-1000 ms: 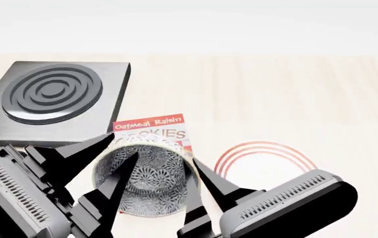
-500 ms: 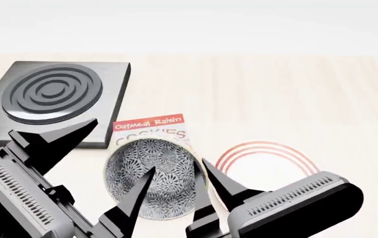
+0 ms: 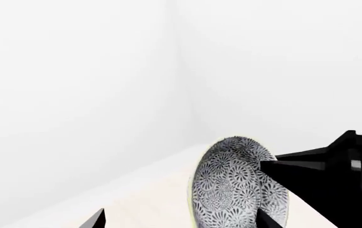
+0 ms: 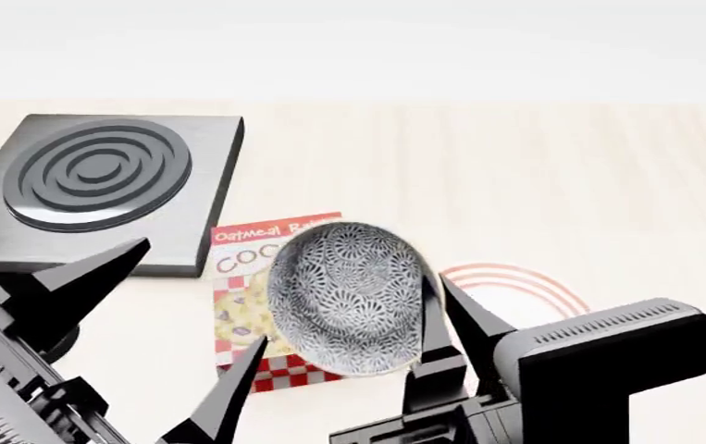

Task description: Pick the akita bowl from table center and place it on the plate.

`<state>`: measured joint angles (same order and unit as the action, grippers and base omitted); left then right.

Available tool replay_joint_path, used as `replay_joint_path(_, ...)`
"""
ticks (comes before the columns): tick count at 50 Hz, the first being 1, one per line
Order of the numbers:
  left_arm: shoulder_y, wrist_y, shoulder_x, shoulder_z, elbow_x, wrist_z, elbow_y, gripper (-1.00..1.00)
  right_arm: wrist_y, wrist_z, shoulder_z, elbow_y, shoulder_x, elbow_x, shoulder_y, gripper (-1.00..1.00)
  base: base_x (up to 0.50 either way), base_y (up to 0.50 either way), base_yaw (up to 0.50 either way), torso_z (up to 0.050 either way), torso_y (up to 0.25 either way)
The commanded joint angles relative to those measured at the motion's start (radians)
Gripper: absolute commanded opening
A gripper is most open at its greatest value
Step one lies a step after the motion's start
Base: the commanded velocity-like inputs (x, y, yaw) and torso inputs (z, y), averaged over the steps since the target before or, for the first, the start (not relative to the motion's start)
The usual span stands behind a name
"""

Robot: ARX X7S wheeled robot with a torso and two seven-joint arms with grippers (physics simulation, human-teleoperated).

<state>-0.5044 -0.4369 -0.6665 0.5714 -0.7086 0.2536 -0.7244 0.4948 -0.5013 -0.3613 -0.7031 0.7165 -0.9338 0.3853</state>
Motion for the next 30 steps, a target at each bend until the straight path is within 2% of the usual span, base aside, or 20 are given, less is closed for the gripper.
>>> replay_joint_path(1,0.106,0.05,0.004,-0.046,0.022,0.051,-0.075,1.0,-0.013,-0.009,0.063,0.091,-0.053,0.003,0.016,-1.0,0.0,0.0,0.0,0.0,0.0)
replay_joint_path(11,0.219,0.123,-0.009,-0.063,0.063,0.099,-0.113,1.0,0.058,-0.043,0.033,0.192,-0.103,-0.02,0.111,-1.0,0.0,0.0,0.0,0.0,0.0)
replay_joint_path(14,0.258,0.159,-0.013,-0.079,0.065,0.107,-0.112,1.0,0.117,-0.13,0.051,0.257,-0.135,-0.071,0.156,-1.0,0.0,0.0,0.0,0.0,0.003)
replay_joint_path(21,0.334,0.22,-0.025,-0.107,0.068,0.127,-0.116,1.0,0.156,-0.255,0.175,0.424,-0.238,-0.351,0.235,-1.0,0.0,0.0,0.0,0.0,0.0)
replay_joint_path(30,0.349,0.236,-0.024,-0.126,0.051,0.142,-0.105,1.0,0.153,-0.237,0.201,0.6,-0.298,-0.422,0.338,-1.0,0.0,0.0,0.0,0.0,0.0)
